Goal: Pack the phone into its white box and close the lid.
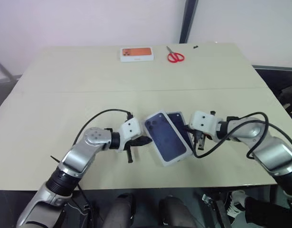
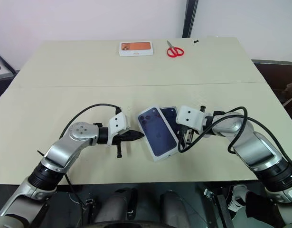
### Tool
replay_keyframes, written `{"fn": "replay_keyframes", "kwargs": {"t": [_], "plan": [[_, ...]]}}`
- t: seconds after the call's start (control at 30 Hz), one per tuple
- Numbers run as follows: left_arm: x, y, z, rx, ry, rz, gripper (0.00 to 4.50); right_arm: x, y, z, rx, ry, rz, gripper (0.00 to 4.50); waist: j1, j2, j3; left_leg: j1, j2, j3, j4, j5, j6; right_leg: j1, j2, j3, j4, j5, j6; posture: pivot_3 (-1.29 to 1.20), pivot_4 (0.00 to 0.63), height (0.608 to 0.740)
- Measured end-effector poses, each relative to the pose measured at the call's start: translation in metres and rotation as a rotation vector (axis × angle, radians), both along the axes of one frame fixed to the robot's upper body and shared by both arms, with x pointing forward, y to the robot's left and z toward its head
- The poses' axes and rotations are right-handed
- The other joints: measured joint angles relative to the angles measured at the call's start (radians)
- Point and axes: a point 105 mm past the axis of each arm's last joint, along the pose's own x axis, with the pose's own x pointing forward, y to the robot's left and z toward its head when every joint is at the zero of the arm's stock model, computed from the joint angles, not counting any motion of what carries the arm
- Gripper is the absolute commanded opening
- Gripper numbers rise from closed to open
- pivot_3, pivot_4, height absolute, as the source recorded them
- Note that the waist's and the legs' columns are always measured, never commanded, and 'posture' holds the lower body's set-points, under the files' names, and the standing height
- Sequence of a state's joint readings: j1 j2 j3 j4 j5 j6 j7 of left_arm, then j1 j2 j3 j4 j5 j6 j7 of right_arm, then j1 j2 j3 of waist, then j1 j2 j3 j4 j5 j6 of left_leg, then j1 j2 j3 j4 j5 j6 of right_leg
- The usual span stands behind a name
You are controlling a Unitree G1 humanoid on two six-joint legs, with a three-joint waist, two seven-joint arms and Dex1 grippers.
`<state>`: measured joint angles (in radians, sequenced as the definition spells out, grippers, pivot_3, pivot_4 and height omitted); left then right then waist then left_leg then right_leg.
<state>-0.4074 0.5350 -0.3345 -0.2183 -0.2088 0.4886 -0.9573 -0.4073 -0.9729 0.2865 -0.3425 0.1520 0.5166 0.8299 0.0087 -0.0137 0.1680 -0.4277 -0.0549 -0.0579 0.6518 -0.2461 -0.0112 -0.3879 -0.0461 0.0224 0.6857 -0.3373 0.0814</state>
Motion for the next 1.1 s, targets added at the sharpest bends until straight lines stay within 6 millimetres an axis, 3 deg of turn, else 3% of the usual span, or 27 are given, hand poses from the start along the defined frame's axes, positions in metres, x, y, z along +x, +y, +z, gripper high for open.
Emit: {"fn": "replay_keyframes", "kwargs": {"t": [0.27,0.4,0.53,0.77,1.1], "plan": [[-0.012,0.013,0.006,0.006,0.039,-0.042,0.00,0.000,0.002,0.001,0.004,-0.007,0.001,0.04,0.000,0.000,0.000,0.000,0.000,0.000,0.000,0.000,0.000,0.000,0.000,0.000,0.000,0.000,0.000,0.00,0.150,0.740],[-0.012,0.021,-0.002,0.063,0.044,-0.021,0.00,0.000,0.003,0.001,0.011,-0.008,0.003,0.04,0.000,0.000,0.000,0.000,0.000,0.000,0.000,0.000,0.000,0.000,0.000,0.000,0.000,0.000,0.000,0.00,0.150,0.740],[-0.007,0.012,-0.013,0.103,0.036,0.007,0.00,0.000,0.006,0.000,0.022,-0.004,0.012,0.04,0.004,0.000,0.000,0.000,0.000,0.000,0.001,0.000,0.000,0.001,0.000,0.000,0.000,0.000,0.000,0.00,0.150,0.740],[0.005,-0.017,-0.014,0.054,-0.015,0.059,0.00,0.000,0.004,-0.001,0.009,-0.002,0.004,0.04,0.002,0.000,0.000,0.000,0.000,0.000,0.001,0.000,0.000,0.001,0.000,0.000,0.001,0.000,0.000,0.00,0.150,0.740],[0.026,-0.024,-0.007,-0.031,-0.071,0.180,0.00,-0.001,-0.004,0.000,0.015,0.012,-0.036,0.04,0.003,0.000,0.000,0.000,0.000,0.000,0.001,0.000,0.000,0.000,0.000,0.000,0.001,0.000,0.000,0.00,0.150,0.740]]}}
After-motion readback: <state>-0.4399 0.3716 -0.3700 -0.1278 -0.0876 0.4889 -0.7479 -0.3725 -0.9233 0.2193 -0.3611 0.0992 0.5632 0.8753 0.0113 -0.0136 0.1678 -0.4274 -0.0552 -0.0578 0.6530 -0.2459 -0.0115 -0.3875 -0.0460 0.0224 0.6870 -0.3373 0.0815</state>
